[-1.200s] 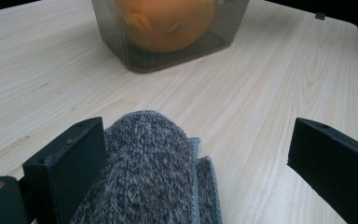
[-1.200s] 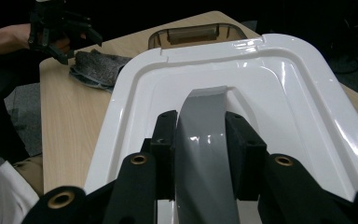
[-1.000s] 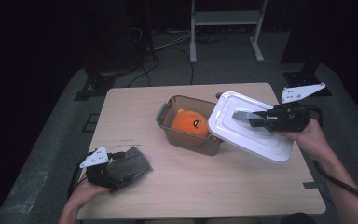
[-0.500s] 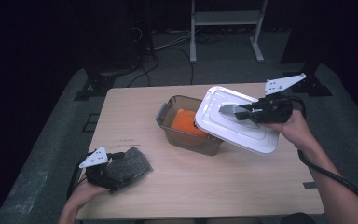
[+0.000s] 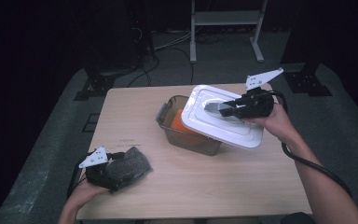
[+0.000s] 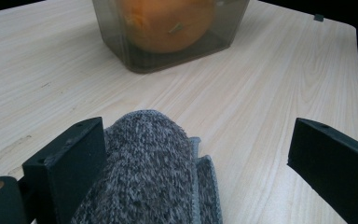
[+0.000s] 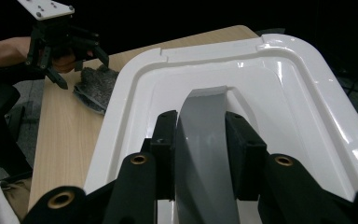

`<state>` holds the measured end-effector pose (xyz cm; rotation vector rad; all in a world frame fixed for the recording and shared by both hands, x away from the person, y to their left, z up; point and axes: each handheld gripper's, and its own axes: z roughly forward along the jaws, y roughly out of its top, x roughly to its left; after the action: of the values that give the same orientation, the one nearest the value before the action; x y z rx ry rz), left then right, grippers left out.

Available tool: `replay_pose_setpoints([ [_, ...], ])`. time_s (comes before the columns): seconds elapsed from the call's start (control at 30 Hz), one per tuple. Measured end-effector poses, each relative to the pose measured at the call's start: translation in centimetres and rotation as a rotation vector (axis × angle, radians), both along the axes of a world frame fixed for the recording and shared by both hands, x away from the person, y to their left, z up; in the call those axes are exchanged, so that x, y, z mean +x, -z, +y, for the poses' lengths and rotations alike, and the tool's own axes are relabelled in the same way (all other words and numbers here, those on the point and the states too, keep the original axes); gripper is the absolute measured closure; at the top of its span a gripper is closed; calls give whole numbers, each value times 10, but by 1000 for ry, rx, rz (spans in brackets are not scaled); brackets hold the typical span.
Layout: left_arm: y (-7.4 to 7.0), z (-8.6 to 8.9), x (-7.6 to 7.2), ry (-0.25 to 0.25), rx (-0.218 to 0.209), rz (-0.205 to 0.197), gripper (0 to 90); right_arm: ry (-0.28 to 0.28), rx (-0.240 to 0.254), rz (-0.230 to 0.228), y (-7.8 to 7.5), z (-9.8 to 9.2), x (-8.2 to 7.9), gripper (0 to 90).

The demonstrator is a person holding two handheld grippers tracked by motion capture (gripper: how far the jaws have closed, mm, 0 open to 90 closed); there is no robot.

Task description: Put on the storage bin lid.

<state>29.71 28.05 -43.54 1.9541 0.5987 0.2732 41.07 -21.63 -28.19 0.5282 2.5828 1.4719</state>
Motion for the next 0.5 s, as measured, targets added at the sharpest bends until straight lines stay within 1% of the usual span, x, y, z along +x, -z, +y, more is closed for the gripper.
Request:
replay_pose_setpoints([
  [0.27,0,0,0,2,1,1,35,-18,-3,9,4,15,9,663],
  [0.5,0,0,0,7,2,1,35,-27,-6,19,7,23,15,663],
])
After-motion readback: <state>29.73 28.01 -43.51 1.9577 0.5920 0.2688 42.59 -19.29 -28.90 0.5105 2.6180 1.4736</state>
